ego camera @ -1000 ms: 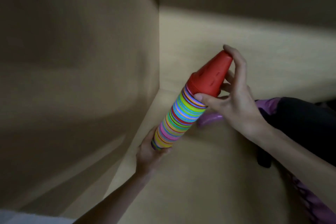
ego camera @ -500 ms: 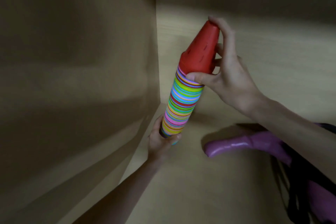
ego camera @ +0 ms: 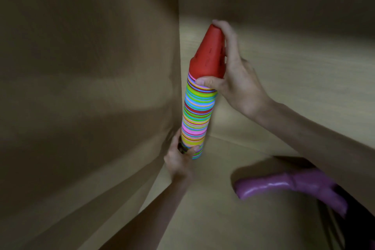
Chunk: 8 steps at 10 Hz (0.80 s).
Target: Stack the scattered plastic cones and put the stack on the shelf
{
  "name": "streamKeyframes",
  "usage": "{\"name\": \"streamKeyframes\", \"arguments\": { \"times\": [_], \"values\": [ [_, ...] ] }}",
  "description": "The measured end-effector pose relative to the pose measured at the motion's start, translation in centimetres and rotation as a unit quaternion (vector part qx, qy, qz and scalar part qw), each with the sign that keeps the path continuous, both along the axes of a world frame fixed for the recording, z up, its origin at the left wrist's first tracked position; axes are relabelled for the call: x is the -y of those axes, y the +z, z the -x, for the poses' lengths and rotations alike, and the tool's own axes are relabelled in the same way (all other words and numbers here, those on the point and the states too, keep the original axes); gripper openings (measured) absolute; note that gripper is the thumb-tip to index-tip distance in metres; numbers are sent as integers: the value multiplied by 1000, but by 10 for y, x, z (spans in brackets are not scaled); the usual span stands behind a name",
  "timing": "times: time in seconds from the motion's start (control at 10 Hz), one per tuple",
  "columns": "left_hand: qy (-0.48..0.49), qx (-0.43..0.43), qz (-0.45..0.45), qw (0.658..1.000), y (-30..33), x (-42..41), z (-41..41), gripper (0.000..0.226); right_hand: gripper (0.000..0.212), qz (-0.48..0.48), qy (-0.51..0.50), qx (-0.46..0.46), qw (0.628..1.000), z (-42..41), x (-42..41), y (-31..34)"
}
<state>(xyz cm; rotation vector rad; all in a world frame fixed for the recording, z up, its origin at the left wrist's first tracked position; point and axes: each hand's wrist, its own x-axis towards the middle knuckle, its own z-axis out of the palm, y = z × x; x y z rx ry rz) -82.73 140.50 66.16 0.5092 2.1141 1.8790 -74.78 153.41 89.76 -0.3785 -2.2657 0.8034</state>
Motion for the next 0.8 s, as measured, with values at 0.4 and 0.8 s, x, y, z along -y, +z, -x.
{"name": "streamKeyframes", "arguments": {
  "times": [0.4, 0.8],
  "values": [
    [19, 5, 86, 996, 10, -12, 20, 81, 107, -43, -13, 21, 999, 25, 0, 4],
    [35, -38, 160, 986, 31, 9, 12, 54, 110, -85, -45, 57, 994, 16, 3, 9]
  ]
}}
